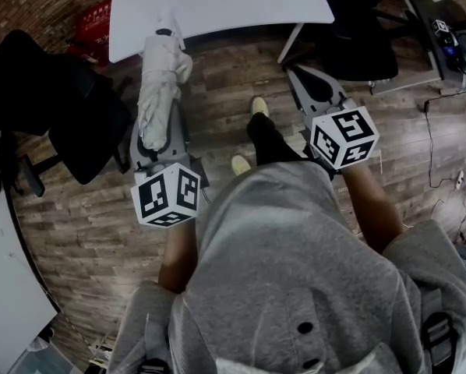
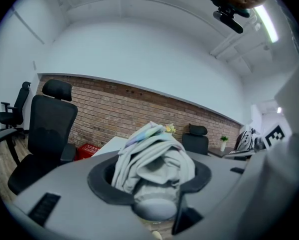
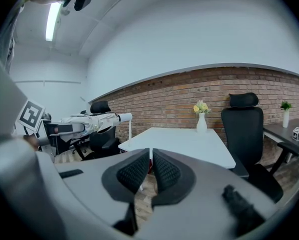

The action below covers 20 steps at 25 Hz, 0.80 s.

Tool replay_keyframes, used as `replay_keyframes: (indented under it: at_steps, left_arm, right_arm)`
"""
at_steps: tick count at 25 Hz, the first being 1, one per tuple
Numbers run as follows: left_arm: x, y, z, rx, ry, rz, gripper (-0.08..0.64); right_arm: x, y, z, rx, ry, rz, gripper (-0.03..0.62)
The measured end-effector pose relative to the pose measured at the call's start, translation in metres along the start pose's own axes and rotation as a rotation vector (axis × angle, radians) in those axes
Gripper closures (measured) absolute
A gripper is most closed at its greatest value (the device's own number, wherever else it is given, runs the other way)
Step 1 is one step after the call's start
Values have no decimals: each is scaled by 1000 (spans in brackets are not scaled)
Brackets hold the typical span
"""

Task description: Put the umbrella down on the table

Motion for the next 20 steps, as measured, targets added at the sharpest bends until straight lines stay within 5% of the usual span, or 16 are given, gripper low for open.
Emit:
replay_keyframes:
  at_steps: [20]
  left_arm:
    - [-119,8,-54,-31,-7,63,333]
  right_arm:
    - [-52,24,-112,-46,-10,13,558]
Point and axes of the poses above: the fingertips, and each gripper's own axes: x backward along the fingers, z to its left, y out of its top, the point moved 9 cm from there along x, backward along the fingers, and after that the axes turned 15 degrees about y, right-handed, at the moved point
